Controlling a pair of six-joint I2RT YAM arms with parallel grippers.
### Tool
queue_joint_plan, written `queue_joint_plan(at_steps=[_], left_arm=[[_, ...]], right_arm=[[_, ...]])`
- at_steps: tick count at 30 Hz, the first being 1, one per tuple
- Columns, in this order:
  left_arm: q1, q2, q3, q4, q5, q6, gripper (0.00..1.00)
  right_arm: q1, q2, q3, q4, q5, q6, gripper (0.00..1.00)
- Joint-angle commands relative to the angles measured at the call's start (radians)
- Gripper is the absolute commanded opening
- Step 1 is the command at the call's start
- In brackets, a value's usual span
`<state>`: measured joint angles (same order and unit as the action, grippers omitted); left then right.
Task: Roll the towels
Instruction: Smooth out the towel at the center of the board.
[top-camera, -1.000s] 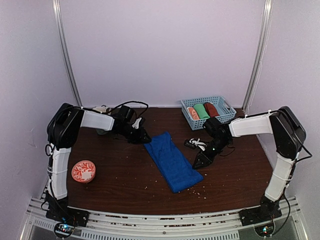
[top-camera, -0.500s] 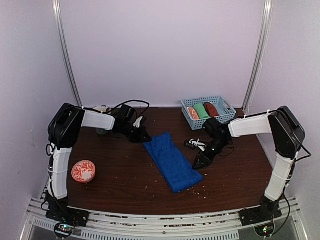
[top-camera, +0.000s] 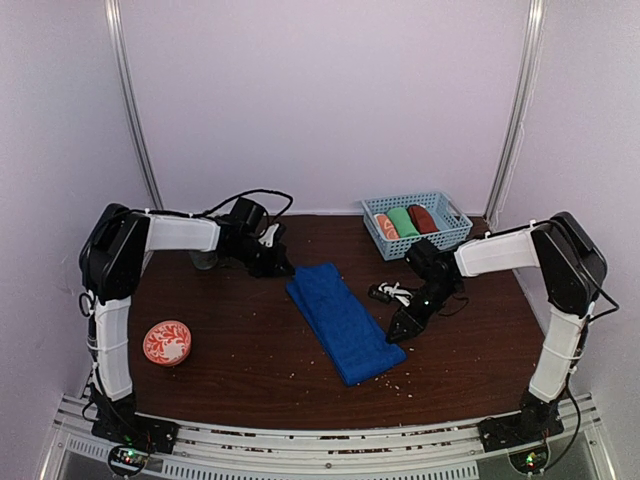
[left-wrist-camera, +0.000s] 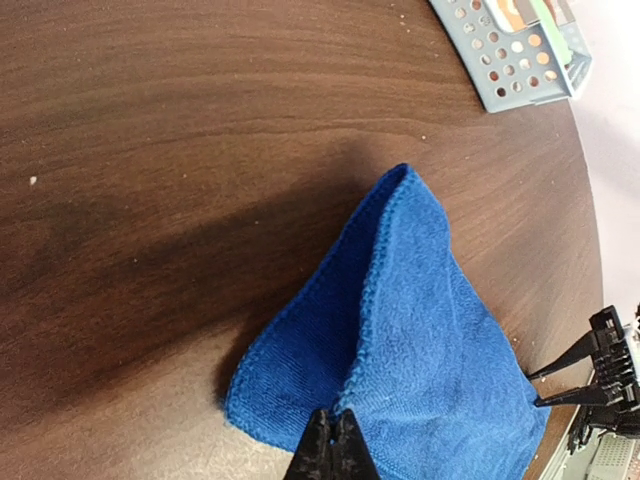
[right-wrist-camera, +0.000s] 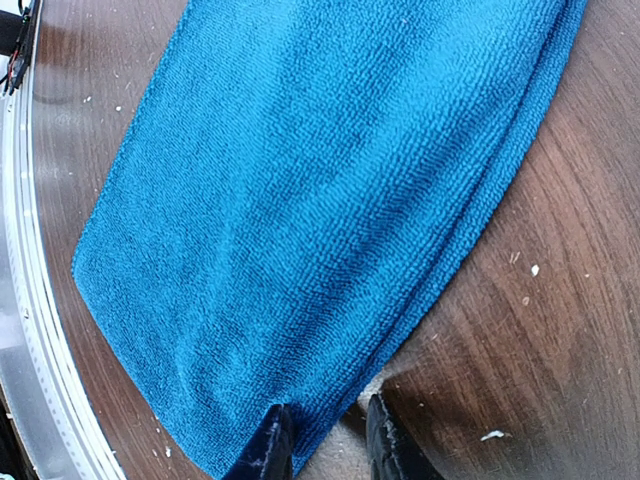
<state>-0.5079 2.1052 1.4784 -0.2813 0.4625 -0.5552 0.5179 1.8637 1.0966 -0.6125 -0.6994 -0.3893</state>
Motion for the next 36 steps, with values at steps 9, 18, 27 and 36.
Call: queue_joint_plan(at_steps=[9, 18, 27, 36], left_arm=[[0.004, -0.022, -0.053, -0.104, -0.073, 0.036, 0.0], [0.012, -0.014, -0.025, -0.045, -0.134, 0.053, 0.09], [-0.036, -0.109, 0.013, 0.021, -0.081, 0.097, 0.19], [-0.137, 0.02, 0.08, 0.017, 0.051, 0.092, 0.01]], right_arm=[[0.002, 0.01, -0.011, 0.0, 0.011, 0.002, 0.27], [0.003, -0.017, 0.006, -0.036, -0.01, -0.013, 0.27], [0.013, -0.176, -0.054, -0.056, 0.034, -0.086, 0.31], [0.092, -0.16, -0.122, -0.038, 0.102, -0.124, 0.25]])
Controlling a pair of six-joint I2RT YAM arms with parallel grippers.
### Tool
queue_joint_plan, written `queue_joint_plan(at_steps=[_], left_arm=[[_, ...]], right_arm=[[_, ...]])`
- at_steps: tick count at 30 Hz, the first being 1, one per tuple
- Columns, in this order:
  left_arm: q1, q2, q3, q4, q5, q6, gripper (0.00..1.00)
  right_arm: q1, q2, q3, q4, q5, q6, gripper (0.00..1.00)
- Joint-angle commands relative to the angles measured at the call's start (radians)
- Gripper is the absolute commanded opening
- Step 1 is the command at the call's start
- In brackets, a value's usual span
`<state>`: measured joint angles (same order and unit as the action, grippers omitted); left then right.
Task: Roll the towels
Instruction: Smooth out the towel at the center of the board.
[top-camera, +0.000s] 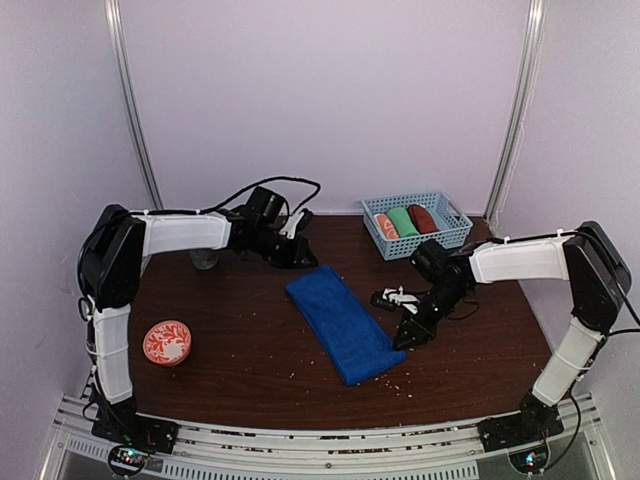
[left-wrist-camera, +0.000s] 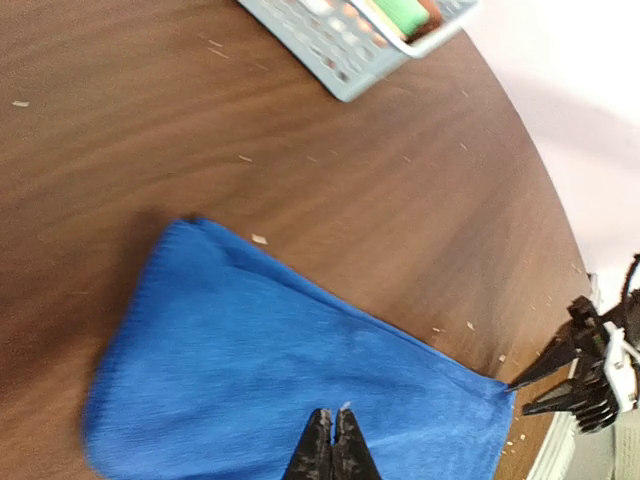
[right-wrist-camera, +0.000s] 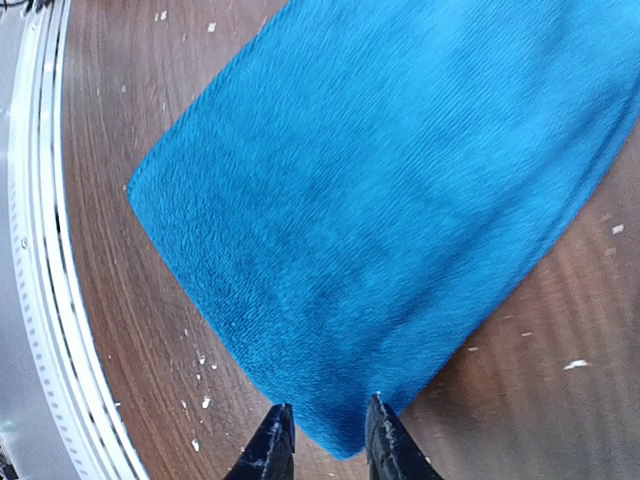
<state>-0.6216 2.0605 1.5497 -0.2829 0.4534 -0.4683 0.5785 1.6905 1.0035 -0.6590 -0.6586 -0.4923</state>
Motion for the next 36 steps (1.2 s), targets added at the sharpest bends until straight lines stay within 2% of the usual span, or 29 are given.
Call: queue_joint_plan(at_steps=[1, 5, 10, 19, 22, 28, 29, 30, 31, 32, 35, 36], left_arm=[[-0.024, 0.075, 0.005, 0.022, 0.058, 0.004, 0.0], [-0.026, 0.134, 0.011, 0.014, 0.057, 0.004, 0.0], [-0.024, 0.205, 0.041, 0.004, 0.006, 0.041, 0.0], [-0.025, 0.333, 0.236, 0.074, 0.045, 0.093, 0.03], [-0.026, 0.293, 0.238, 0.049, 0.043, 0.104, 0.06], [-0.025, 0.079, 0.102, 0.14, 0.001, 0.136, 0.14], [-0.025, 0.053, 0.081, 0.152, -0.009, 0.137, 0.15], [-0.027, 0.023, 0.059, 0.166, -0.022, 0.138, 0.16], [-0.025, -0.004, 0.038, 0.181, -0.037, 0.137, 0.17], [-0.026, -0.032, 0.013, 0.198, -0.056, 0.135, 0.18], [-0.025, -0.123, -0.093, 0.298, -0.17, 0.111, 0.22], [-0.025, -0.151, -0.134, 0.343, -0.223, 0.106, 0.27]], right_arm=[[0.041, 0.015, -0.036, 0.019, 0.077, -0.017, 0.25], [0.086, 0.027, -0.063, 0.038, 0.122, -0.011, 0.24], [0.171, 0.026, -0.077, 0.029, 0.1, -0.016, 0.24], [0.274, 0.086, 0.0, -0.002, 0.044, -0.008, 0.25], [0.259, 0.029, 0.009, -0.034, 0.06, -0.02, 0.26], [0.157, -0.124, 0.124, -0.069, 0.131, -0.001, 0.32], [0.143, -0.144, 0.16, -0.053, 0.172, 0.019, 0.37], [0.127, -0.166, 0.194, -0.023, 0.249, 0.046, 0.5], [0.112, -0.189, 0.222, 0.053, 0.318, 0.075, 0.87], [0.09, -0.208, 0.237, 0.112, 0.395, 0.108, 0.98], [-0.015, -0.142, 0.323, 0.253, 0.57, 0.313, 1.0], [-0.058, -0.101, 0.359, 0.25, 0.524, 0.33, 1.0]])
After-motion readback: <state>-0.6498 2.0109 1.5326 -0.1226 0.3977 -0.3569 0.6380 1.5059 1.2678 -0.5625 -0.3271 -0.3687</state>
